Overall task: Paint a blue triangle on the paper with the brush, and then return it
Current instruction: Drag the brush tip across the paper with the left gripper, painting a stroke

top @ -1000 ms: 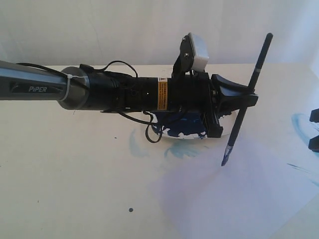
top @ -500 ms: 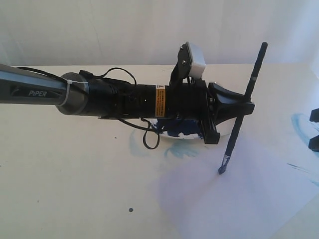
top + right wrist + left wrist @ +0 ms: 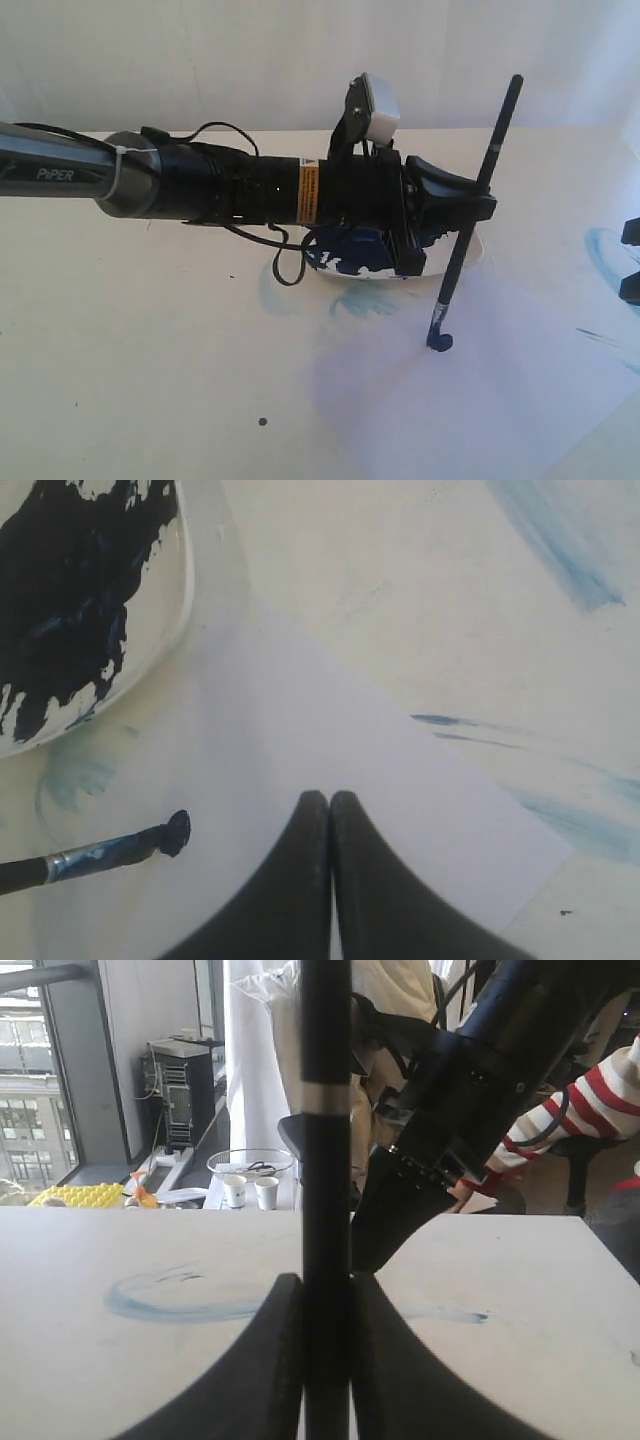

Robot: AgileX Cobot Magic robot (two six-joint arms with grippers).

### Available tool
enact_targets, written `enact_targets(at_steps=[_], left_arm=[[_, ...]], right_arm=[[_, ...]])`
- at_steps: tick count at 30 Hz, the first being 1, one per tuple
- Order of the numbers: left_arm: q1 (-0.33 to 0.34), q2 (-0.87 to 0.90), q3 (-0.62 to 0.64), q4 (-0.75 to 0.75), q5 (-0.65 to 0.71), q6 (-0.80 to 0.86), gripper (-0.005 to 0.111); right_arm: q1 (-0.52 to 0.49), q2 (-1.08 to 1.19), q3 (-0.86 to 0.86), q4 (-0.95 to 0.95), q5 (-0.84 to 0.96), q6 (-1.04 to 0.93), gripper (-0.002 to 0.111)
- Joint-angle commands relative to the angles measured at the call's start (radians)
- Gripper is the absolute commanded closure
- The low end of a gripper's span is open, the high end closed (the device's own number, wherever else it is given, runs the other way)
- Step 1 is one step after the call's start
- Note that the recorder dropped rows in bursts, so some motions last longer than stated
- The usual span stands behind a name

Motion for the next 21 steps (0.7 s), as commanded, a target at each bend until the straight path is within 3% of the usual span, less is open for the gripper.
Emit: enact_targets(at_steps=[1, 21], left_arm=[[0.007, -0.03, 0.006, 0.013, -0.004, -0.049, 0.107], [-0.01, 0.003, 0.006, -0.085, -0.004, 0.046, 0.107]], right_arm=[[-0.006, 0.001, -0.004, 0.008, -0.008, 0.003, 0.108], [-0.006, 0.001, -0.004, 0.008, -0.008, 0.003, 0.108]])
